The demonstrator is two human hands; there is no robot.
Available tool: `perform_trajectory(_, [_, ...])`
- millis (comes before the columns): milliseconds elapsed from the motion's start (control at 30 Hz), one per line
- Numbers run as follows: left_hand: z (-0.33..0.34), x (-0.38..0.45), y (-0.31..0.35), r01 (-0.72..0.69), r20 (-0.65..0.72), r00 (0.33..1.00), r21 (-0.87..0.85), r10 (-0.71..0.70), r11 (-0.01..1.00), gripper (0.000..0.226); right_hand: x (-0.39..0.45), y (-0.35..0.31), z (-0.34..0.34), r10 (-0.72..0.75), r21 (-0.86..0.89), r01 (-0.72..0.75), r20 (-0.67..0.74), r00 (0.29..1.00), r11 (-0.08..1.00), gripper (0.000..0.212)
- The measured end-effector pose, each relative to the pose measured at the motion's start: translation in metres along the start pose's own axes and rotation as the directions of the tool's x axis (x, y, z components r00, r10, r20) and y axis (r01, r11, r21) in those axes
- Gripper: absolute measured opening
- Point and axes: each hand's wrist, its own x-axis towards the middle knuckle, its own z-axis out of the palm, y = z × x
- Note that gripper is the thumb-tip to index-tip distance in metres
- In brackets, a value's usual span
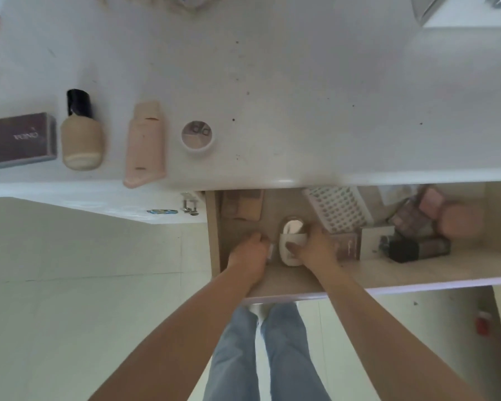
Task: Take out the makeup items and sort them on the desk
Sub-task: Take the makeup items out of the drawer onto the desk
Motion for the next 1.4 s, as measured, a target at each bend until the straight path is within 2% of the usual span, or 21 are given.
perform_trajectory(67, [0.002,0.004,0.002,0.001,-0.031,1.0,0.033,0.0,0.999,0.034,0.007,-0.003,0.004,0.021,0.042,-0.021,-0.014,1.0,0.999,0.066])
perform_trajectory(167, [0.004,0.007,0.003,0.03,-0.034,0.999,0.07,-0.028,0.997,0.033,0.009,-0.003,0.005,-0.083,0.068,0.083,0.011,0.996,0.994,0.074])
perform_trajectory(300, [0.001,0.009,0.003,0.053,-0.035,0.998,0.093,-0.05,0.994,0.033,0.01,-0.005,0.004,-0.203,-0.05,0.209,0.111,0.973,0.977,0.06])
perform_trajectory(467, [0.0,-0.002,-0.002,0.051,0.022,0.998,-0.046,-0.05,0.998,0.025,0.005,-0.007,-0.005,-0.263,0.019,0.262,0.116,0.958,0.965,0.05])
perform_trajectory(567, [-0.018,-0.021,-0.008,-0.001,-0.117,0.993,-0.169,-0.019,0.986,0.023,-0.011,-0.005,-0.032,-0.333,0.078,0.325,0.144,0.932,0.943,0.048])
perform_trajectory(633, [-0.042,-0.039,-0.011,-0.117,-0.265,0.963,-0.253,0.047,0.96,0.026,-0.027,-0.01,-0.055,-0.383,0.149,0.365,0.124,0.915,0.919,0.041])
perform_trajectory(700, [-0.071,-0.053,-0.013,-0.269,-0.489,0.864,-0.245,0.121,0.931,0.029,-0.044,-0.023,-0.08,-0.451,0.233,0.432,0.03,0.892,0.871,0.029])
perform_trajectory(733, [-0.086,-0.058,-0.015,-0.296,-0.584,0.804,-0.225,0.115,0.928,0.031,-0.051,-0.033,-0.093,-0.474,0.247,0.466,-0.03,0.88,0.85,0.028])
perform_trajectory(767, [-0.101,-0.06,-0.017,-0.301,-0.651,0.754,-0.226,0.086,0.926,0.031,-0.055,-0.044,-0.105,-0.504,0.228,0.513,-0.101,0.858,0.828,0.037])
perform_trajectory(800, [-0.118,-0.06,-0.017,-0.296,-0.672,0.738,-0.248,0.056,0.923,0.032,-0.057,-0.055,-0.116,-0.542,0.19,0.567,-0.171,0.823,0.801,0.047])
perform_trajectory(833, [-0.134,-0.059,-0.017,-0.269,-0.659,0.752,-0.268,0.027,0.925,0.032,-0.056,-0.067,-0.126,-0.573,0.161,0.611,-0.23,0.787,0.775,0.054])
perform_trajectory(900, [-0.163,-0.051,-0.015,-0.162,-0.595,0.803,-0.255,-0.023,0.953,0.036,-0.048,-0.09,-0.142,-0.588,0.117,0.638,-0.291,0.755,0.761,0.051])
perform_trajectory(967, [-0.18,-0.039,-0.013,-0.084,-0.518,0.854,-0.221,-0.044,0.972,0.041,-0.034,-0.11,-0.152,-0.57,0.074,0.61,-0.28,0.772,0.789,0.036])
perform_trajectory(1033, [-0.188,-0.029,-0.008,-0.044,-0.45,0.891,-0.235,-0.068,0.971,0.038,-0.02,-0.123,-0.155,-0.556,0.034,0.575,-0.218,0.802,0.817,0.033])
perform_trajectory(1100, [-0.193,-0.02,-0.005,0.014,-0.424,0.9,-0.202,-0.101,0.979,0.03,-0.009,-0.129,-0.152,-0.519,-0.048,0.517,-0.141,0.843,0.854,0.033])
perform_trajectory(1200, [-0.199,-0.013,-0.004,0.063,-0.384,0.921,-0.036,-0.072,0.997,0.03,0.006,-0.131,-0.148,-0.457,-0.094,0.448,-0.136,0.879,0.889,0.033])
perform_trajectory(1300, [-0.199,-0.011,-0.003,0.08,-0.378,0.925,0.075,-0.046,0.994,0.031,0.015,-0.13,-0.143,-0.479,-0.223,0.439,-0.173,0.861,0.87,0.035])
perform_trajectory(1400, [-0.196,-0.011,-0.001,0.089,-0.402,0.915,0.125,-0.031,0.988,0.031,0.019,-0.125,-0.138,-0.51,-0.23,0.464,-0.214,0.833,0.855,0.036])
